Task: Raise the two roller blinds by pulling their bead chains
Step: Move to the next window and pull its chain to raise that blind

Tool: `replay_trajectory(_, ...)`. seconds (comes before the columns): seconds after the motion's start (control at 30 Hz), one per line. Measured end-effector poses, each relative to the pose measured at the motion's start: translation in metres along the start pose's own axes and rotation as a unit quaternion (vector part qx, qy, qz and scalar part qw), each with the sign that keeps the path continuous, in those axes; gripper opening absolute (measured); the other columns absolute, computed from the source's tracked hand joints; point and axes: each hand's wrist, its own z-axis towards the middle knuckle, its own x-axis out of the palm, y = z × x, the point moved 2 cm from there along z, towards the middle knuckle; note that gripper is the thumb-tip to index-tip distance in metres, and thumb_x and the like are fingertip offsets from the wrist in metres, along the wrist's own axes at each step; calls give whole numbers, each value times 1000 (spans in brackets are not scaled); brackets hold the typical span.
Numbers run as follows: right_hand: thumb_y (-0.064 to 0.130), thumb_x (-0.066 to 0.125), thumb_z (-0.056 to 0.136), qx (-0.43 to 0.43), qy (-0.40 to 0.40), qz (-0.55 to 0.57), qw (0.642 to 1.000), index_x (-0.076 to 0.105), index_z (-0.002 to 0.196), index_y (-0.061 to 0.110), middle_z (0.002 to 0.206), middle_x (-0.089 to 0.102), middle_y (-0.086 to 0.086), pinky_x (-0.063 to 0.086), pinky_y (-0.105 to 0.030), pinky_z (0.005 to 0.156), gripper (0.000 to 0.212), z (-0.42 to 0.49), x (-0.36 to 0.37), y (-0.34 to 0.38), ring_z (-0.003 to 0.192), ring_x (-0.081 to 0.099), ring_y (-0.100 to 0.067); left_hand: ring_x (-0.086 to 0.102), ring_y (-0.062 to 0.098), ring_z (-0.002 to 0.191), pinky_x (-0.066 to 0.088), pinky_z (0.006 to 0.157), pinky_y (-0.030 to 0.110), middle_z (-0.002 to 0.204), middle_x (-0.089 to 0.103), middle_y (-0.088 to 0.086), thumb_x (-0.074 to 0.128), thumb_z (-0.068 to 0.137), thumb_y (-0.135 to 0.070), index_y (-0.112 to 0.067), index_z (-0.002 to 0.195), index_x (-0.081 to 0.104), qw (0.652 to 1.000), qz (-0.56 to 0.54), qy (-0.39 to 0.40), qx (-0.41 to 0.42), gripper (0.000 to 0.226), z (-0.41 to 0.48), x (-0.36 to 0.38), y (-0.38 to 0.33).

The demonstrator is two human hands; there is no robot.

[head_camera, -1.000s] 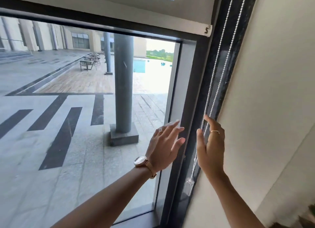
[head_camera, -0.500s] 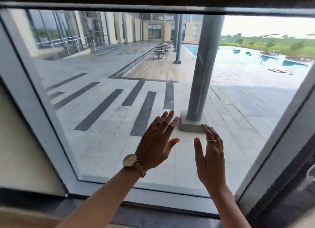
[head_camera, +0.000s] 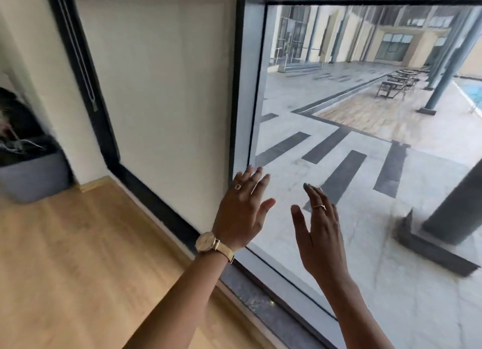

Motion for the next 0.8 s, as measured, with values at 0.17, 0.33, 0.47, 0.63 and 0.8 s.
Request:
replay_trajectory(0.17,38,38,96,-30,50,23,998,36,142,15,147,42,-6,30,-36,114,52,45,96,52,139,32,-19,29,22,141,24,117,41,146,43,8,37,97,-40,-13,138,40,997,50,-13,-52,49,-5,-32,104)
replay_trajectory(0.33,45,34,92,-34,51,65,996,37,141,14,148,42,-4,29,-38,115,58,104,208,98,141,30,-19,27,21,142,23,117,40,147,42,6,35,98,-40,-14,139,38,993,94,-2,-72,49,17,-46,231)
replay_trajectory(0.47,44,35,95,14,51,99,994,35,142,14,148,41,-5,25,-33,115,56,164,294,139,142,28,-19,24,17,143,23,118,39,149,39,4,34,98,-41,-16,140,35,992,73,22,-102,49,46,-55,327)
replay_trajectory(0.63,39,36,94,20,56,122,991,36,142,15,148,41,-5,25,-35,115,53,234,369,189,143,27,-20,22,12,143,23,118,39,149,39,1,37,97,-40,-19,141,36,989,69,-2,-129,48,76,-87,431)
replay_trajectory(0.8,39,36,96,-3,68,145,987,35,142,20,150,39,0,21,-27,113,50,294,438,242,143,25,-15,19,10,143,22,118,37,149,38,0,36,96,-42,-20,141,34,986,81,-28,-146,50,102,-113,528)
